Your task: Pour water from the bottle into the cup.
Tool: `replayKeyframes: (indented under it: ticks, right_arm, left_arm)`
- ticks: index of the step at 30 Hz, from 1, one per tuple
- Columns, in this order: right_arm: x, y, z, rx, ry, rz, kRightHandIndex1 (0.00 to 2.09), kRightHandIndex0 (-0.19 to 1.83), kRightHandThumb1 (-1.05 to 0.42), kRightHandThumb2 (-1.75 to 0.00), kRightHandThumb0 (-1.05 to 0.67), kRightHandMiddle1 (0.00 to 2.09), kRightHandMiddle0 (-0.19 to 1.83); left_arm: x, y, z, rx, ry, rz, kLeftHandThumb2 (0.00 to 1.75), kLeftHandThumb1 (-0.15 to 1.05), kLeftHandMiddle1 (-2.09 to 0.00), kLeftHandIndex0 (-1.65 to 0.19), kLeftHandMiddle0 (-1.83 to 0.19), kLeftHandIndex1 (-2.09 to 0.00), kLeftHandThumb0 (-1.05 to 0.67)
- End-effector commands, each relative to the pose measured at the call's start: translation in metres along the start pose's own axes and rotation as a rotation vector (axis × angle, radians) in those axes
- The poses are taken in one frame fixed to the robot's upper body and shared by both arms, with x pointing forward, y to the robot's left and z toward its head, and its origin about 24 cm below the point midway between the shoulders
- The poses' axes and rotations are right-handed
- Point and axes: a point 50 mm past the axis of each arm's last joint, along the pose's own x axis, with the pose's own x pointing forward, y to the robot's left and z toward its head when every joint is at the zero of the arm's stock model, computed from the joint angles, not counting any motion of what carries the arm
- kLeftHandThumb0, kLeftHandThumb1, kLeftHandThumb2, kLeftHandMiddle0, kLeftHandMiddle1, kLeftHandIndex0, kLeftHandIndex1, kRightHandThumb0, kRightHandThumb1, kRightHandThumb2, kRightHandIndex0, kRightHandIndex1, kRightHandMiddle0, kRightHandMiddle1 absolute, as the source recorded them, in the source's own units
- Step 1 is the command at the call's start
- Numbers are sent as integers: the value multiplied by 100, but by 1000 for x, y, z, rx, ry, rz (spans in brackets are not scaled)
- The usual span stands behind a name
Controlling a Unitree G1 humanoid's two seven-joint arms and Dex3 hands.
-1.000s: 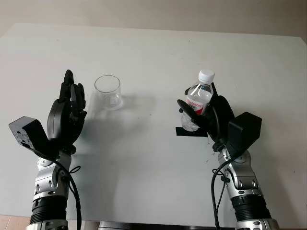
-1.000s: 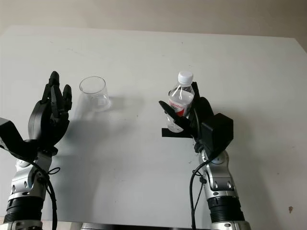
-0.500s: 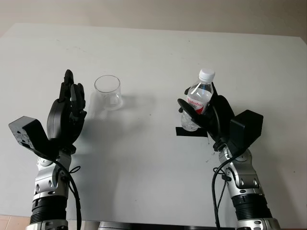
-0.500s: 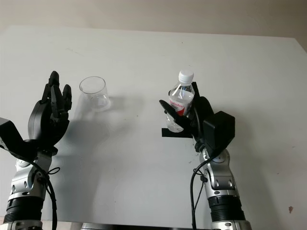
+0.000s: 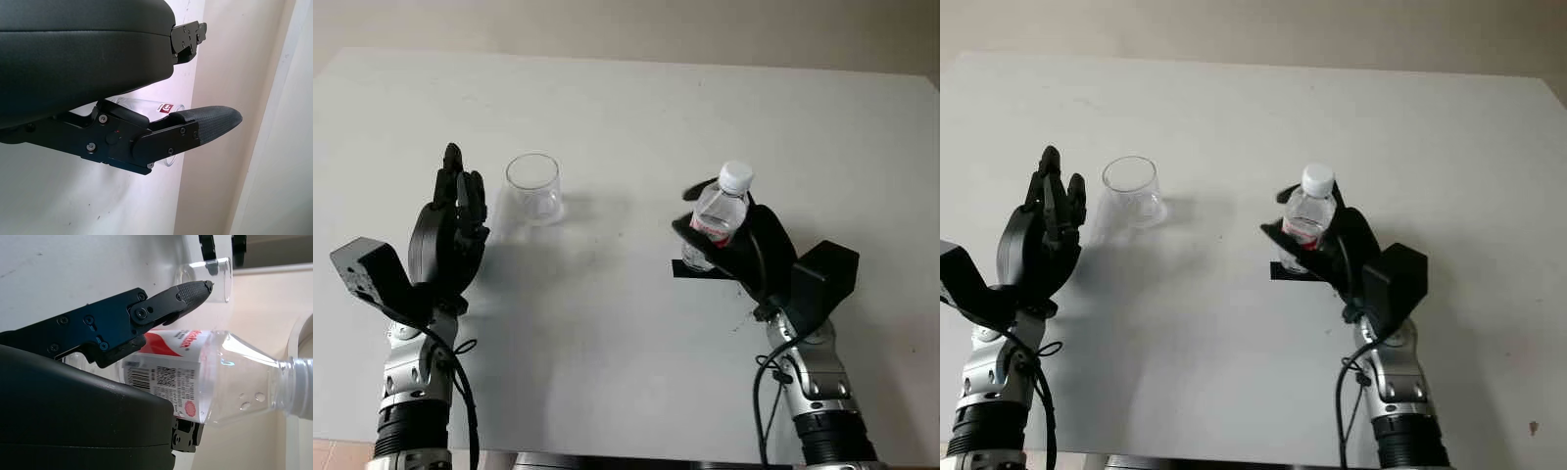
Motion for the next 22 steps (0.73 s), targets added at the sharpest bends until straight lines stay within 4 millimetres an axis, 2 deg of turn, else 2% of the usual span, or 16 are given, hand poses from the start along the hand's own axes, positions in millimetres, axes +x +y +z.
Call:
replayKeyframes:
  ticks: [1,9,22]
  right_arm:
    - [-4,-3,-4,-10,3,6,9,-11,-91,-5,-76,27,-16]
    - [-6,-6,-13,-65,4,-29,0,-19,-91,-6,-91,2,-19]
    - [-13,-14,-27,-83,-6,-104,0,-19,-93,-6,-99,0,-19]
  left_arm:
    - [-1,3,4,14,-13,3,66,105,0,19,19,0,-76]
    - [-3,5,3,13,-13,4,66,105,0,19,19,0,-76]
    - [-3,6,4,23,-12,4,65,105,0,19,19,0,-77]
